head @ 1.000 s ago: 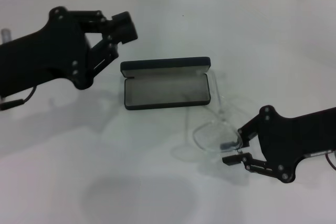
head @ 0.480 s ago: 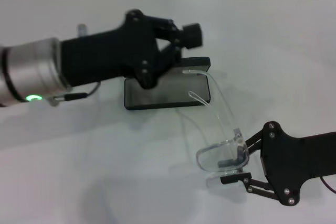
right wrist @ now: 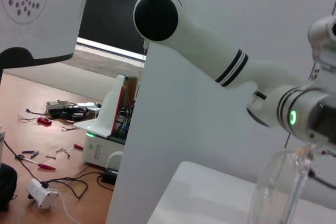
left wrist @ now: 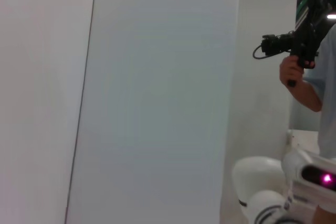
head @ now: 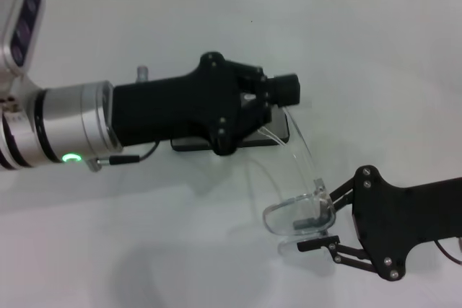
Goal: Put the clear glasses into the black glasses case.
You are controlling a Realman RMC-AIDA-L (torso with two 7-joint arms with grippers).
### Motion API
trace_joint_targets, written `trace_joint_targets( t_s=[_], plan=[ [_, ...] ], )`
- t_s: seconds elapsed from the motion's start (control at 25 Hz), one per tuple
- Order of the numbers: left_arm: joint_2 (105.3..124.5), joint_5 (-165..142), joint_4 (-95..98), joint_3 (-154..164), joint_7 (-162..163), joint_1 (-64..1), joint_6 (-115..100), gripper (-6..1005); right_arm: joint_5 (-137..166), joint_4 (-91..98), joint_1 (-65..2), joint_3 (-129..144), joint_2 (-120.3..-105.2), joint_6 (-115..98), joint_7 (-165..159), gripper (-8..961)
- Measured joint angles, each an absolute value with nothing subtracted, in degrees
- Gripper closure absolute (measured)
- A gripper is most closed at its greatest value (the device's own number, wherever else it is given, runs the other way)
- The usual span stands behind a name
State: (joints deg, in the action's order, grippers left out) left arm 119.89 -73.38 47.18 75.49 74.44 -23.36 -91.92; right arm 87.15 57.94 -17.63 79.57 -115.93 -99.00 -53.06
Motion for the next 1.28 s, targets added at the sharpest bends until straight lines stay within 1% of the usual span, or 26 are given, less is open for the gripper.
trace_joint_targets(
  t_s=[0.32, 1.04, 1.28],
  plan=[
    [119.85, -73.5, 42.8, 76.7, 74.4, -24.0, -91.8, 969, 86.9, 59.5, -18.6, 79.8, -116.09, -99.0, -53.0, 837],
    [119.69, -75.4, 42.2, 82.6, 75.1, -23.3, -92.1, 970, 86.1, 62.6, -18.5, 79.1, -116.00, -97.4, -52.9, 838],
    [119.64, -73.3, 45.4, 77.3, 75.0, -21.2, -92.3, 971, 85.9, 63.0, -18.2, 79.4, -116.02, -97.3, -52.9, 839]
  ],
)
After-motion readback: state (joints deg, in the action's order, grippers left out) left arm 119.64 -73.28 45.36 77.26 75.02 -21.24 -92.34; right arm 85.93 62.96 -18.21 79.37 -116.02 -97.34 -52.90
